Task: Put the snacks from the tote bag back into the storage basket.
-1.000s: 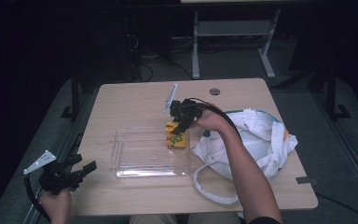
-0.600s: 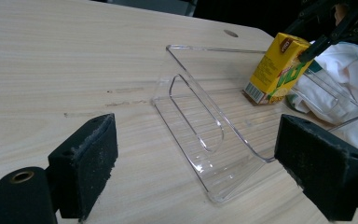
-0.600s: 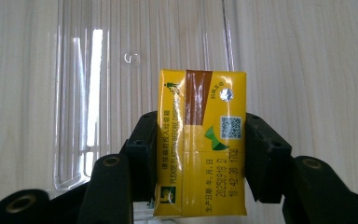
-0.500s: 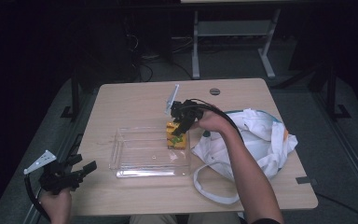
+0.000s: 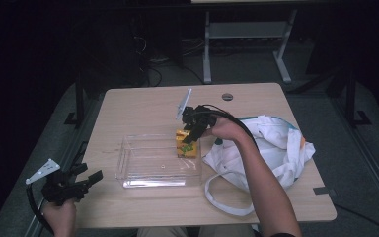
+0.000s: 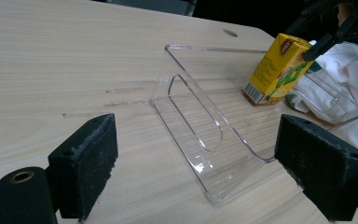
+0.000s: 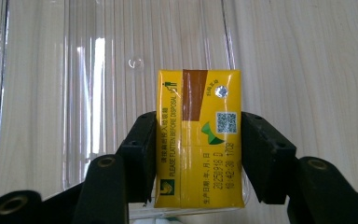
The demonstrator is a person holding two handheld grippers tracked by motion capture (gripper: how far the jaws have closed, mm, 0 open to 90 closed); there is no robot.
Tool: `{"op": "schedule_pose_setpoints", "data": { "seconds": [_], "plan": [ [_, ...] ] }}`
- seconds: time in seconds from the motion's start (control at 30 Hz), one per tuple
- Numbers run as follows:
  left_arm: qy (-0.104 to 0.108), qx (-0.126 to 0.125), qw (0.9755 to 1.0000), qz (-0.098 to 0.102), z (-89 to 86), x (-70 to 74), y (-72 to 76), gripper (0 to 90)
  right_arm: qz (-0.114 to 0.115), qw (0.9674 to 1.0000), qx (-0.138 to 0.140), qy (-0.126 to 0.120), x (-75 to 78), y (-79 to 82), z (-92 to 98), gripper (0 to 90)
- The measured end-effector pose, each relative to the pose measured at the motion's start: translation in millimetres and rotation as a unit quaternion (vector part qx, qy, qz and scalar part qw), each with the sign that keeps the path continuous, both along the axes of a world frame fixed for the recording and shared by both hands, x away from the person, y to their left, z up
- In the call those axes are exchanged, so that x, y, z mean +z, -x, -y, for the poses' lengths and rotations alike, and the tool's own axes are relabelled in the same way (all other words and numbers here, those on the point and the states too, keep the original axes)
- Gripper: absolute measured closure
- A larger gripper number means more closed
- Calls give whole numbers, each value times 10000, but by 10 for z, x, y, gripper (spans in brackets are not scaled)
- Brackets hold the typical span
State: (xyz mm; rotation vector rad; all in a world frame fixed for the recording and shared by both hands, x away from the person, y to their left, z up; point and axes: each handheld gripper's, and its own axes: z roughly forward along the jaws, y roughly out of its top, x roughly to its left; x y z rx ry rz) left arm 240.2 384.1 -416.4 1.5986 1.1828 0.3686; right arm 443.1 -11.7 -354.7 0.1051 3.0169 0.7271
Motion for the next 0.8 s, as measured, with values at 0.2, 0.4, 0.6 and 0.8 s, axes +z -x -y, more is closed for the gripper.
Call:
{"op": "schedule_pose_setpoints", "data": {
  "seconds": [0.2,0.4,0.6,0.8],
  "plan": [
    [3,2,10000,1,1,1,-1,127,9,10000,-4,-17,-6,2,10,471],
    [17,9,10000,2,5,-1,-2,127,5,10000,-43,-39,-12,2,24,464],
    [24,10,10000,5,6,-1,-3,127,8,10000,-67,-31,-19,5,32,456],
    [22,7,10000,3,6,-1,-4,127,-2,9999,-138,-31,-19,4,45,429]
  ]
}}
